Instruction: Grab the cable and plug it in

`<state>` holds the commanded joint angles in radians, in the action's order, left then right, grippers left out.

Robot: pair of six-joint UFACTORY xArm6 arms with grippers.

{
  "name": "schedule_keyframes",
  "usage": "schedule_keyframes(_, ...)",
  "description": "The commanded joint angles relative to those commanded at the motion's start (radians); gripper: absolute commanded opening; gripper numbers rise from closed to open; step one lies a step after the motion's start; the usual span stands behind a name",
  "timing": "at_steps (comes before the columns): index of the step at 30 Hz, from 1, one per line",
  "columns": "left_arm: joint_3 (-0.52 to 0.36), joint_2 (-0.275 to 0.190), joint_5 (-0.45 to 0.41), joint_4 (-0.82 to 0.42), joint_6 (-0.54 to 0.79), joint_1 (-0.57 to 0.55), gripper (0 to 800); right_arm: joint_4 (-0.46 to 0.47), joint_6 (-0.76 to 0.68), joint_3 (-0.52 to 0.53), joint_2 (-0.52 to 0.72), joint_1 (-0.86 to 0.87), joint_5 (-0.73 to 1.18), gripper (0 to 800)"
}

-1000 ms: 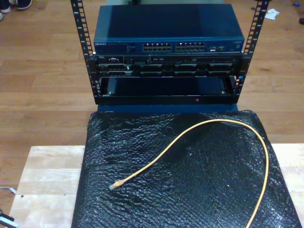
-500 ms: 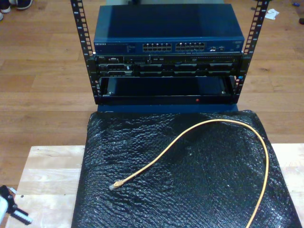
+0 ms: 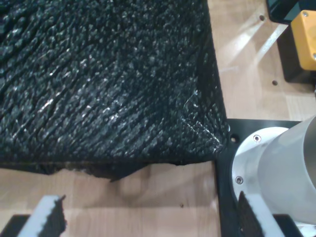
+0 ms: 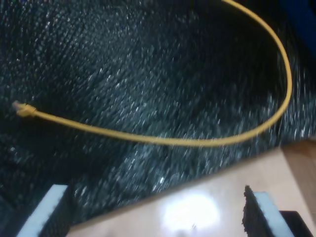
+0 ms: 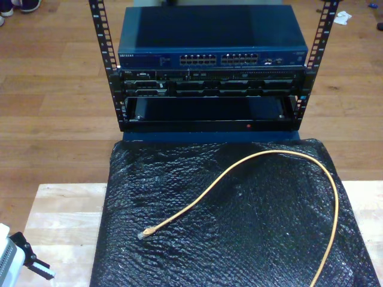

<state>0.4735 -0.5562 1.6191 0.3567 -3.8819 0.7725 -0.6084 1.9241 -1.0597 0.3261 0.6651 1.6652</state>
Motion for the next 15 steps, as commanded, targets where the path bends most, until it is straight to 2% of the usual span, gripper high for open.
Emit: schedule_keyframes(15,-0.003,0.018,-0.003,0.0,-0.002,0.0,800,0.028,-0.133,-0.025,-0.037,-0.37,-0.235,792)
